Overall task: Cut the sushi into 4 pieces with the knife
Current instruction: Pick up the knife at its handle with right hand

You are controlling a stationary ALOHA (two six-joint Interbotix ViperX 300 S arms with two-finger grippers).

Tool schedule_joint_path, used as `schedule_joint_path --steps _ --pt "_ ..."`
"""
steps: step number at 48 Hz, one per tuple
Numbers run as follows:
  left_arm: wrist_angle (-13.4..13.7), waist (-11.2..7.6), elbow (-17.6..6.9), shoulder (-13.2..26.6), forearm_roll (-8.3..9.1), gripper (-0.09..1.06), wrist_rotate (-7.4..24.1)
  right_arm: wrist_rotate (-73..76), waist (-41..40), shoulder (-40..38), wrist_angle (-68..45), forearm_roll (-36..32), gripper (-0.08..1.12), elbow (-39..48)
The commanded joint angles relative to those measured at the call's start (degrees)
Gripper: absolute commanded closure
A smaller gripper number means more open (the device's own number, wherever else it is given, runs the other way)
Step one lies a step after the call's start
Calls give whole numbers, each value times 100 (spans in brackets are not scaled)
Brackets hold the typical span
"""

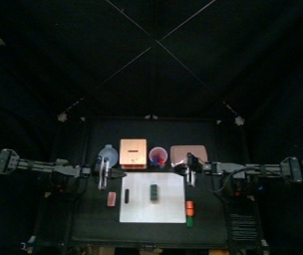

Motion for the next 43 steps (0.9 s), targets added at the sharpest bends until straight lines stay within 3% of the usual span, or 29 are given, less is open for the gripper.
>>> schedule_joint_path --steps 1,11,14,29,43 --pt "-62 -9 -193 176 9 92 9 9 -97 272 800 -352 66 -668" --pt "-79 -9 -185 255 9 92 9 9 -132 826 1441 -782 8 -1222" --pt "-79 9 -193 255 9 92 9 -9 -141 1002 1591 -896 -3 -1371" --pt "-79 35 -193 255 9 92 9 -35 -123 1890 2566 -1714 8 -2065" --pt "-79 35 -167 255 9 92 9 -88 -141 2672 3498 -1811 9 -2619"
